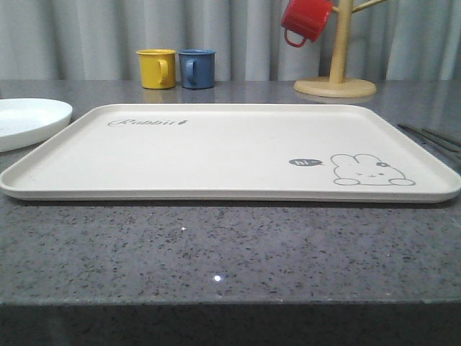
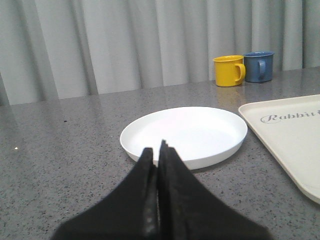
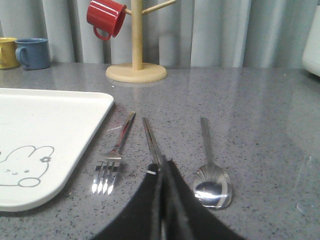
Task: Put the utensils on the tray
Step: 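Move the left gripper down toward the white plate's rim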
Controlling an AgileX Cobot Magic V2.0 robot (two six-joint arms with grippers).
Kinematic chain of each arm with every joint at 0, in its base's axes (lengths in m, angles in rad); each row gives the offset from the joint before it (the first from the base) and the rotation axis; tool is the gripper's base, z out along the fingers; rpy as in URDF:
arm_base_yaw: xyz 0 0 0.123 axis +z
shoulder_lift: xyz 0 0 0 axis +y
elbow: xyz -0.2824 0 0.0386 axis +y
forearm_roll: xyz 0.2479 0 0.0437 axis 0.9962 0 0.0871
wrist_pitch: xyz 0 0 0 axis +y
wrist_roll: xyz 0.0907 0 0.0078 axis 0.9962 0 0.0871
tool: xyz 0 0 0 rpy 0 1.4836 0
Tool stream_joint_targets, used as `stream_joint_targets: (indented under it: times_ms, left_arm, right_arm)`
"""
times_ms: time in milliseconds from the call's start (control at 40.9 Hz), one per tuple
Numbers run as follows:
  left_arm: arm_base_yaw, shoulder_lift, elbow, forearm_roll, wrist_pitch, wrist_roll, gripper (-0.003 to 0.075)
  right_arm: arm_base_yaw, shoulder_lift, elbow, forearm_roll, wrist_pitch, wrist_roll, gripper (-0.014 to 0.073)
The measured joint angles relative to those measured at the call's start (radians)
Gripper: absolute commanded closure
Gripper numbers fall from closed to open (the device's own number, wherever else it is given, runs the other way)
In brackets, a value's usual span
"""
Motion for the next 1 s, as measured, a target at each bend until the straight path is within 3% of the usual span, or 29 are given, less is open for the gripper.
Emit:
stream_joint_targets:
  times_ms: [1003]
  left_arm:
    - [0.0,0.0,0.0,0.0,-0.014,0.0,0.0738]
  right_arm:
    - [0.0,0.0,0.001,0.0,-0.036,0.0,0.0662]
